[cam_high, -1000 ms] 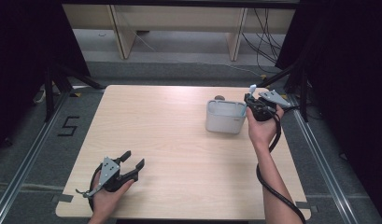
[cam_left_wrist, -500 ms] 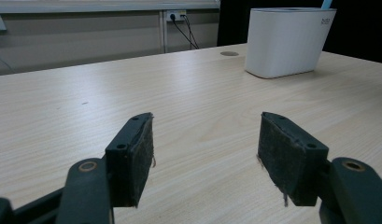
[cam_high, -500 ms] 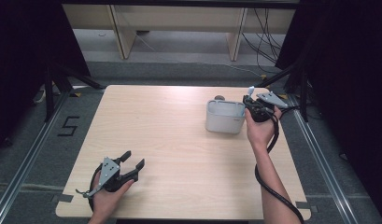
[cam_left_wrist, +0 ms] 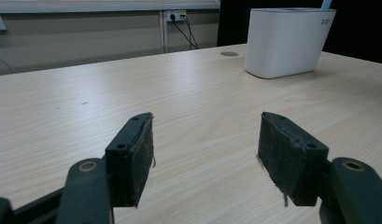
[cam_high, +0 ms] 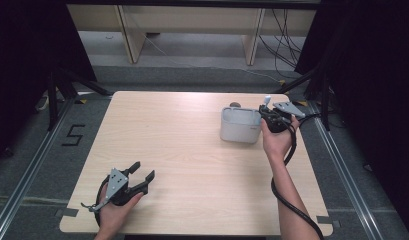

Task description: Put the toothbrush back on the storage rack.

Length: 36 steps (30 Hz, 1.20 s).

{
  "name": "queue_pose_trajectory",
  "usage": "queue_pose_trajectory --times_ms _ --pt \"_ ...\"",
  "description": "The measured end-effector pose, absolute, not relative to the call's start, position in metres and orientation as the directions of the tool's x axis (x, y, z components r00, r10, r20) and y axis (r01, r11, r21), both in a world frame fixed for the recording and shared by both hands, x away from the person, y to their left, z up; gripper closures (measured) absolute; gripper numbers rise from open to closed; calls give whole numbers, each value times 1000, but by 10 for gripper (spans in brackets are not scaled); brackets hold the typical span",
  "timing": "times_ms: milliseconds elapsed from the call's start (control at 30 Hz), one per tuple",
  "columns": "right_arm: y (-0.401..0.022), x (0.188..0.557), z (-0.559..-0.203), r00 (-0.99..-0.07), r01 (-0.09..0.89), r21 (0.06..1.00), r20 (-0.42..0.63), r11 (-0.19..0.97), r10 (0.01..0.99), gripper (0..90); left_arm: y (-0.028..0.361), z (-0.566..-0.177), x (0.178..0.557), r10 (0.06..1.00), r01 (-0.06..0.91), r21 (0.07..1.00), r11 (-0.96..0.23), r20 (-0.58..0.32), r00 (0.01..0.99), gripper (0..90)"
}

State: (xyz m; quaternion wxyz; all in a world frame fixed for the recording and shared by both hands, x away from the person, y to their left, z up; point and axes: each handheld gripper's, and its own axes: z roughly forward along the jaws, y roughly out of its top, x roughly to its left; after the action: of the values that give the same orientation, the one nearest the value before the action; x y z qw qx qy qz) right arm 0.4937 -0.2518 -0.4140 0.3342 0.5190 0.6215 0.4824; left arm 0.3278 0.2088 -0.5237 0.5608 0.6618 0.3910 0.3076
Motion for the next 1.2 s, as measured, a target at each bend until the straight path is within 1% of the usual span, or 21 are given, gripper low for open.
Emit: queue_pose_trajectory --times_ms 33,100,133,300,400,500,533,567,633,733,867,900,933,1100,1200 --pt "-253 495 -415 -247 321 947 70 13 966 852 209 -524 328 863 173 983 -65 -31 505 354" --pt "-252 494 -416 -239 329 944 81 3 968 852 208 -524 329 860 160 986 -55 -35 509 354" --pt "-254 495 -418 -247 323 946 61 23 967 852 208 -524 329 860 161 985 -54 -36 509 354" --pt "-252 495 -420 -233 340 940 90 -6 968 852 209 -524 329 860 162 985 -52 -38 509 354" --pt "-254 496 -424 -234 329 944 80 1 969 852 209 -525 329 860 162 986 -51 -39 509 354" --pt "-254 496 -425 -231 342 940 80 4 970 851 209 -524 329 859 161 986 -54 -36 510 353" --pt "-255 496 -426 -236 333 943 60 23 970 852 209 -524 329 859 160 986 -54 -36 510 353" --pt "-254 497 -427 -236 337 941 77 7 969 851 209 -524 329 859 161 986 -54 -36 510 354" --pt "-254 496 -428 -234 343 939 72 12 970 851 209 -524 329 859 160 986 -54 -36 510 353" --pt "-253 496 -431 -226 350 937 93 -9 970 851 209 -524 329 859 161 986 -53 -37 510 353" --pt "-254 497 -433 -234 356 935 74 15 970 850 209 -524 329 859 161 986 -52 -38 510 354" --pt "-253 497 -434 -227 360 933 87 1 970 850 209 -524 329 859 161 986 -52 -38 510 354" --pt "-255 498 -435 -237 358 934 73 17 969 850 209 -525 329 859 160 986 -51 -39 510 353" --pt "-253 497 -437 -225 373 928 88 2 970 850 209 -525 329 859 160 986 -51 -38 510 354" --pt "-254 499 -439 -238 365 931 82 11 968 848 209 -525 329 859 160 986 -49 -41 510 354"
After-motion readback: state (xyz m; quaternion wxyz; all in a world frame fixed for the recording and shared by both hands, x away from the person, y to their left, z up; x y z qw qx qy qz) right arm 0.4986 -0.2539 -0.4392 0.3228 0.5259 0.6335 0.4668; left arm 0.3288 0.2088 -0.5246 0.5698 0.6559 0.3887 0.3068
